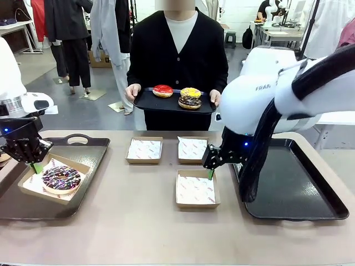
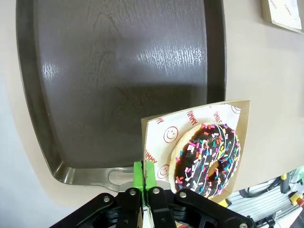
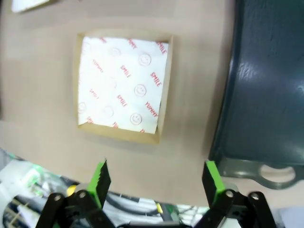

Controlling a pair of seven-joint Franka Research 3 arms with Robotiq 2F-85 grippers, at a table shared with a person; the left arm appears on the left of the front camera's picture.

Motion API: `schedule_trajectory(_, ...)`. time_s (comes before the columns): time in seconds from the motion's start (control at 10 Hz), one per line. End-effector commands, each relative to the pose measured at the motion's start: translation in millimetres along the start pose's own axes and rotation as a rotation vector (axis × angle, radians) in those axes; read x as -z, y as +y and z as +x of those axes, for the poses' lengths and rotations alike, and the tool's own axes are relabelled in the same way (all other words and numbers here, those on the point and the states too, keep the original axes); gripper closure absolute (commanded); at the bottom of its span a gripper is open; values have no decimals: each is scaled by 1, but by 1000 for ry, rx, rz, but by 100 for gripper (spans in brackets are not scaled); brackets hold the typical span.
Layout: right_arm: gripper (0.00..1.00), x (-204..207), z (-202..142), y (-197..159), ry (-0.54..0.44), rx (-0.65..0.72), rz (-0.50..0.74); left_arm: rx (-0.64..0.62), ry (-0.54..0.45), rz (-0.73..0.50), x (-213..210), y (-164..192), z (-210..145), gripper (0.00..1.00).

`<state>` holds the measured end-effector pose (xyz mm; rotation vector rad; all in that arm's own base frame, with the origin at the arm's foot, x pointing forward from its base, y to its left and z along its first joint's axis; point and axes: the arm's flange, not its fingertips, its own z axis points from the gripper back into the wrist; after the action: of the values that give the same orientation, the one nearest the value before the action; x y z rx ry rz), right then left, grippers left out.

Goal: Individually package the donuts and arrange them on the tray.
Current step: Place the picked Paper togo box on the Handle tray while simultaneously picking up another Paper togo box from the table with the other hand.

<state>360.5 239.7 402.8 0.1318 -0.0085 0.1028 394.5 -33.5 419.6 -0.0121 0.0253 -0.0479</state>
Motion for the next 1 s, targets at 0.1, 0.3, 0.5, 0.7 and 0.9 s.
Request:
schedule_trajectory(0.1, 0, 30, 8, 19, -40, 60, -57, -19, -20, 20, 12, 13, -11, 99)
schedule_trajectory(0.3, 0, 47, 14, 26, -54, 68, -74, -25, -9, 3, 23, 19, -14, 99)
schedule_trajectory(0.5, 0, 59, 20, 28, -44, 67, -90, -29, -4, -4, 28, 20, -16, 99)
schedule_trajectory(0.7, 0, 73, 26, 30, -29, 60, -111, -38, 2, 2, 28, 20, -12, 99)
schedule_trajectory(0.9, 0, 80, 29, 29, -22, 77, -114, -37, 2, 0, 31, 18, -11, 99)
